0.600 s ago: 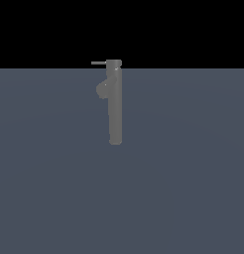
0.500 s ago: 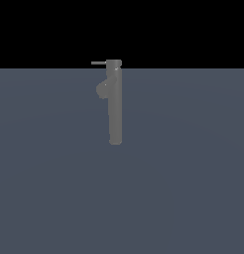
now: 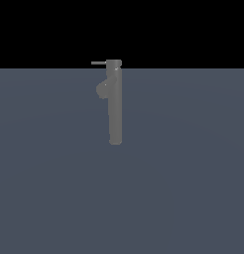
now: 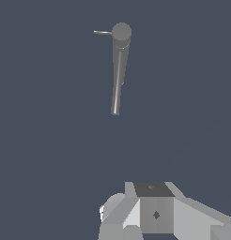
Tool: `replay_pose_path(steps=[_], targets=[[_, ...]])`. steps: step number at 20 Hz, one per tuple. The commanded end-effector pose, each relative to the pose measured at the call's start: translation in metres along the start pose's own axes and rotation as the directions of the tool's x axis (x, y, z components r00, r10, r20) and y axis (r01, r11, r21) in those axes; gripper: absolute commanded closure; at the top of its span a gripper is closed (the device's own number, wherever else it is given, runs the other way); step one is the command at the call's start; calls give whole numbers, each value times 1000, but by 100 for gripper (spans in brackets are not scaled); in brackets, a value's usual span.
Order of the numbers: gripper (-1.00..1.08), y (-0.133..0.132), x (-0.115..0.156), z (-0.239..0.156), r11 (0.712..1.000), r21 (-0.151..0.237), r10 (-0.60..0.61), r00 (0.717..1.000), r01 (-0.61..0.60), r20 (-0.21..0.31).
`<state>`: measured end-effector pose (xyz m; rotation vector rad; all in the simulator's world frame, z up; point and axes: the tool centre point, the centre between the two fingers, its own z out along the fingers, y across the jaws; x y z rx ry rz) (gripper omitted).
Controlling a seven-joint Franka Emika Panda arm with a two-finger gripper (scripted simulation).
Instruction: Turn on the faucet by rotating a designated handle.
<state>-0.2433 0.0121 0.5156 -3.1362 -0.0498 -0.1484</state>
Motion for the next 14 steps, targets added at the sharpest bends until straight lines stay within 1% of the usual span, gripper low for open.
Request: replay_pose_path(steps=[1, 8, 14], targets=[[108, 0, 0, 0, 1000, 0, -1, 1000, 1, -1], [108, -1, 13, 2, 1000, -3, 3, 1000, -3, 3], [108, -3, 40, 7, 1000, -8, 12, 1000, -12, 10]])
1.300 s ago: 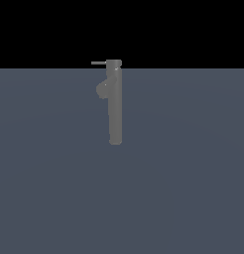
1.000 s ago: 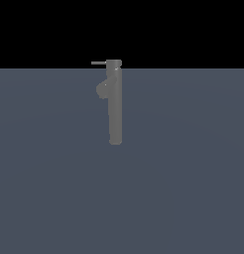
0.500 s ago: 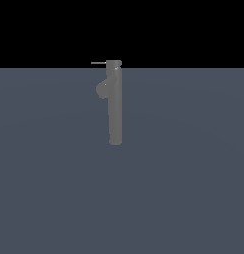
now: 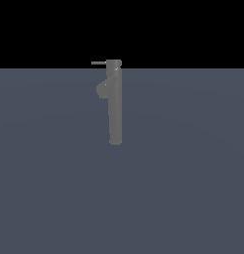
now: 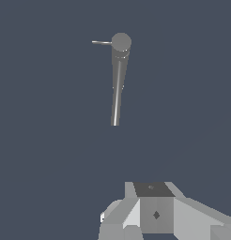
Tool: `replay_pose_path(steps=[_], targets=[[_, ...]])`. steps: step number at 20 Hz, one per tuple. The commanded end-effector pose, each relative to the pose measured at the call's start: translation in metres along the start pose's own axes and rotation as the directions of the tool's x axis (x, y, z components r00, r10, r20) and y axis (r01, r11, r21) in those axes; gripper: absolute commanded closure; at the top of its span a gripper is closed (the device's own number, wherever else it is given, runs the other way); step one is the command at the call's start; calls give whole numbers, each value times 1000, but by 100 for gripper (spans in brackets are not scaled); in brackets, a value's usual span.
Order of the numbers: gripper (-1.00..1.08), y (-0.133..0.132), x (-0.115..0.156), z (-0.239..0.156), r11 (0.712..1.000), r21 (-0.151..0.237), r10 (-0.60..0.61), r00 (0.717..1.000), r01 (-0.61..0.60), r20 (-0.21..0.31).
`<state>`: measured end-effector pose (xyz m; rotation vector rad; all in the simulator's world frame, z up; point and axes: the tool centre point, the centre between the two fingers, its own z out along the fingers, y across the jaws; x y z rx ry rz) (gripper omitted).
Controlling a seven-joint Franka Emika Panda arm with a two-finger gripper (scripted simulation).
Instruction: Turn on the faucet by rotating a designated handle.
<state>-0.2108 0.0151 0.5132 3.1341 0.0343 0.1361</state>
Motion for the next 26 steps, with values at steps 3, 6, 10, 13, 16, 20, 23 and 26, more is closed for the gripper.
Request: replay_pose_path(steps=[3, 6, 10, 13, 16, 20, 23, 26], targets=[[108, -2, 26, 7, 1000, -4, 8, 1000, -8, 8], [108, -4, 49, 15, 1000, -8, 14, 1000, -14, 14], [108, -8, 80, 29, 1000, -11, 22, 1000, -22, 22], [108, -11, 104, 41, 1000, -13, 28, 999, -27, 28], [108, -14, 127, 56, 999, -14, 34, 999, -33, 35], [108, -19, 157, 78, 999, -15, 41, 998, -41, 43], [108, -23, 178, 97, 999, -15, 47, 998, -46, 49], [108, -28, 199, 118, 999, -14, 53, 997, -52, 56]])
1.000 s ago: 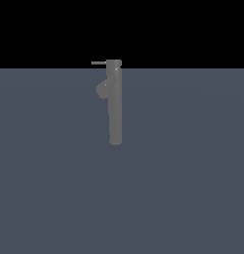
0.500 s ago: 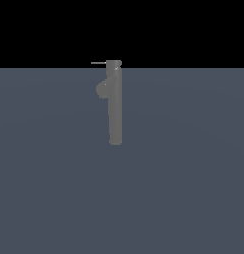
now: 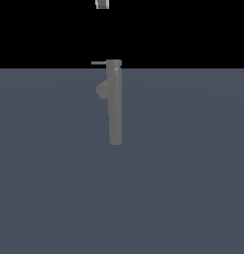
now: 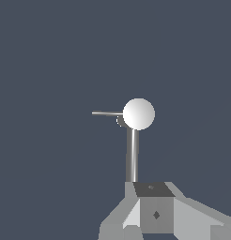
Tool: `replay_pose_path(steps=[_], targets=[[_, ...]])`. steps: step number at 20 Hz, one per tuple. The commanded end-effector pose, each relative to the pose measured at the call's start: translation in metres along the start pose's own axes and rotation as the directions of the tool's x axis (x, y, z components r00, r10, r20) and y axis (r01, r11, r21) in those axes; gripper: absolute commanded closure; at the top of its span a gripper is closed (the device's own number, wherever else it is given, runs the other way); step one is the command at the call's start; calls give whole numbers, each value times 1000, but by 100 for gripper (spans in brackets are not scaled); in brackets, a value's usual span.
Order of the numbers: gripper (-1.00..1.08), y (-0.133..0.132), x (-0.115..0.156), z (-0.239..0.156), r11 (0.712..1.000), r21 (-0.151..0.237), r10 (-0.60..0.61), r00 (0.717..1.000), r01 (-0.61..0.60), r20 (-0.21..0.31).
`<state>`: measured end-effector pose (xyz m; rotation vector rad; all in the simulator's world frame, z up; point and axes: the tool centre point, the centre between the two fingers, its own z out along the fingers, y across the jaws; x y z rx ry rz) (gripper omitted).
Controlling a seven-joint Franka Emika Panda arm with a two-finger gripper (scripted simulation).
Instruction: Turn on the faucet by rotating a designated handle.
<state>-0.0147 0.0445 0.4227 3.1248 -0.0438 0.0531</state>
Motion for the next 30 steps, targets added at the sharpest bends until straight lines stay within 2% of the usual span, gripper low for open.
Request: replay_pose_path(steps=[1, 8, 15, 22, 30], targets=[[108, -5, 18, 17, 1000, 1, 5, 1000, -5, 5], [108, -18, 61, 68, 1000, 7, 19, 1000, -19, 20], [108, -27, 86, 106, 1000, 12, 29, 999, -29, 30], [108, -31, 96, 124, 999, 14, 33, 999, -34, 34], [108, -33, 91, 125, 999, 14, 34, 999, -34, 35]])
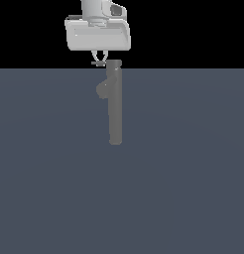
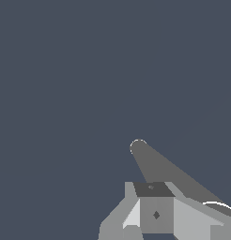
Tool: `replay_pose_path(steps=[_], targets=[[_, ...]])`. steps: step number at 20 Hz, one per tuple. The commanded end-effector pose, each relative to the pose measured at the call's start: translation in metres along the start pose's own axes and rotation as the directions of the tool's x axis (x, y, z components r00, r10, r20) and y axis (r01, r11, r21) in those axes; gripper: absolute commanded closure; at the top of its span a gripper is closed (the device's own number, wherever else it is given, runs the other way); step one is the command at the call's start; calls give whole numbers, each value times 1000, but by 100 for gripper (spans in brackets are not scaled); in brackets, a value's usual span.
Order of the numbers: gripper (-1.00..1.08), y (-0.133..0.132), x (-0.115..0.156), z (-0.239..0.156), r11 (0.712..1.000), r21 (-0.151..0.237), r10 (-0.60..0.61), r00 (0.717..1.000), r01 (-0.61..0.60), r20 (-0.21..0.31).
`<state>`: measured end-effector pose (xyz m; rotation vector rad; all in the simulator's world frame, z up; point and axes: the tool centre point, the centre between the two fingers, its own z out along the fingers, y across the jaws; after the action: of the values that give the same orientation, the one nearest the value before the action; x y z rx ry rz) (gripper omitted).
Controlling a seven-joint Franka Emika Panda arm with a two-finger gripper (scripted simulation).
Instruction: Turn on the faucet by rotating a designated handle.
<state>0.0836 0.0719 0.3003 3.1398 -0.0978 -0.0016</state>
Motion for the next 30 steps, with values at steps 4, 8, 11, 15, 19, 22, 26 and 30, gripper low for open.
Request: replay_pose_path(steps=[4, 8, 11, 15, 19, 22, 26, 30], targets=[[108, -4, -14, 0, 1000, 0, 0, 1000, 0, 0], [108, -8, -25, 0, 1000, 0, 0, 1000, 0, 0], [108, -10, -35, 0, 1000, 0, 0, 1000, 0, -1], [108, -7, -32, 0, 1000, 1, 7, 1000, -7, -11], [108, -3, -44, 0, 1000, 1, 5, 1000, -5, -9], [108, 0, -53, 0, 1000, 0, 4, 1000, -4, -7], [108, 4, -64, 0, 1000, 0, 3, 1000, -3, -5], [108, 8, -77, 0, 1000, 0, 1, 1000, -1, -3]])
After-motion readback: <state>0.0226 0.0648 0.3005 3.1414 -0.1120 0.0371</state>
